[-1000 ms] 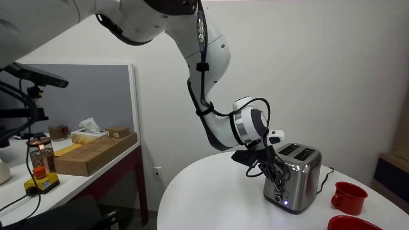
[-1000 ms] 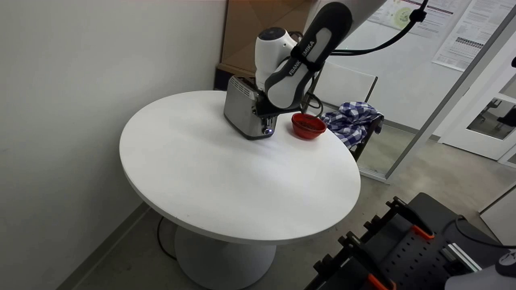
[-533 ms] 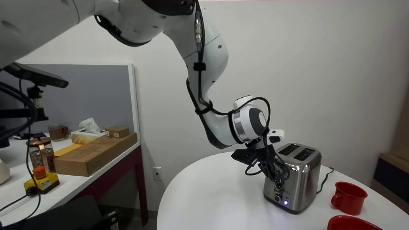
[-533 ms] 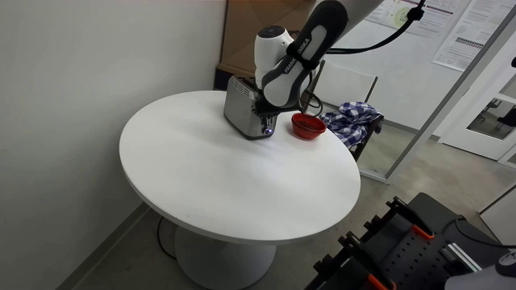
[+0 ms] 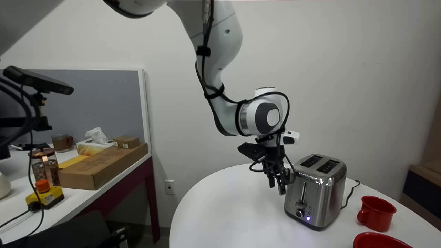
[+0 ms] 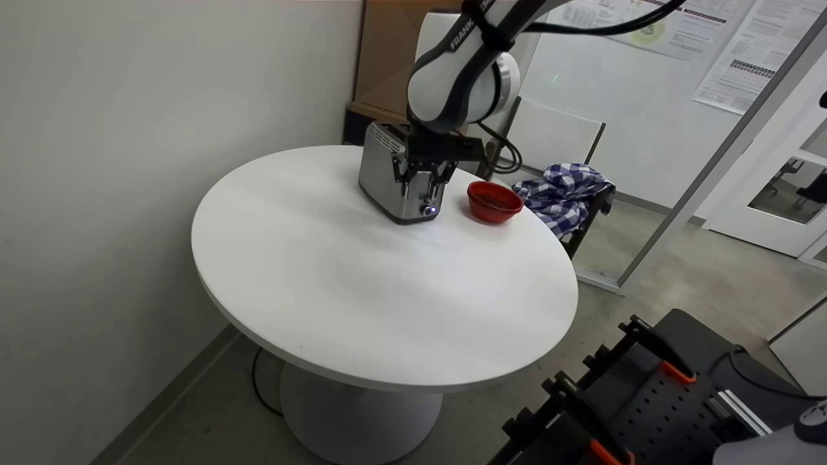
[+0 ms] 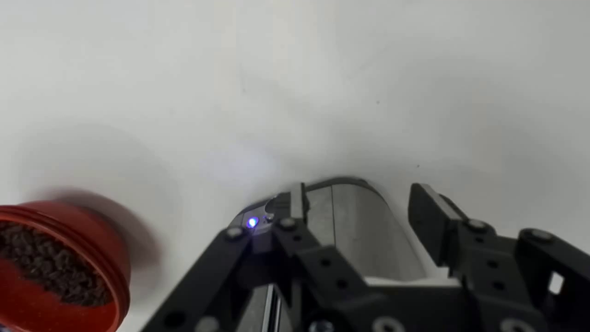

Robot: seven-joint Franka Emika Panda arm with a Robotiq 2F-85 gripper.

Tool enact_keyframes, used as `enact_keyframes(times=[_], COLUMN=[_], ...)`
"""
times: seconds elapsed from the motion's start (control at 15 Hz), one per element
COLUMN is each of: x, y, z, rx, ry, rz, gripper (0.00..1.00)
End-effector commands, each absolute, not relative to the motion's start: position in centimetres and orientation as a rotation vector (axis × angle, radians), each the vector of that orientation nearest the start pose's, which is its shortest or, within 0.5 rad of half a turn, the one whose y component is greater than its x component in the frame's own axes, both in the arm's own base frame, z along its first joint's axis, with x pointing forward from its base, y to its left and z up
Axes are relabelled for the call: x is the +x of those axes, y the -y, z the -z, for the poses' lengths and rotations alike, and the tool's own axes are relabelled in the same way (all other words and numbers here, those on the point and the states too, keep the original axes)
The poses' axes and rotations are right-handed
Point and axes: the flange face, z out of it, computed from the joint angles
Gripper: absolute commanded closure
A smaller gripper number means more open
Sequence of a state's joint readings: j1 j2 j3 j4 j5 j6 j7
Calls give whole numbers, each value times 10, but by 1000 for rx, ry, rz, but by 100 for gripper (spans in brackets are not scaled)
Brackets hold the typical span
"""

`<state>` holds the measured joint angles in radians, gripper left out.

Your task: Push the lever on the toaster downwards.

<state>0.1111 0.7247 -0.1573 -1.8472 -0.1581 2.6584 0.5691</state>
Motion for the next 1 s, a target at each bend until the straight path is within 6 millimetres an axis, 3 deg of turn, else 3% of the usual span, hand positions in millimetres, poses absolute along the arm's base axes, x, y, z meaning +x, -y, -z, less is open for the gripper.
enact_keyframes(times=[0.0,0.07,0.47,0.67,0.73,0.93], x=[589,575,479,431,469,439], y=[15,13,-10,-22,-19,-24], z=[-195,-205,-260,-284,-262,-281], rx=[-3194,-3211,-3228,-3166,-3209,-3188], ry=[-560,-509,-194,-170,-198,-183], rz=[49,8,-139,-230,-186,-214], gripper=[8,0,0,0,0,0])
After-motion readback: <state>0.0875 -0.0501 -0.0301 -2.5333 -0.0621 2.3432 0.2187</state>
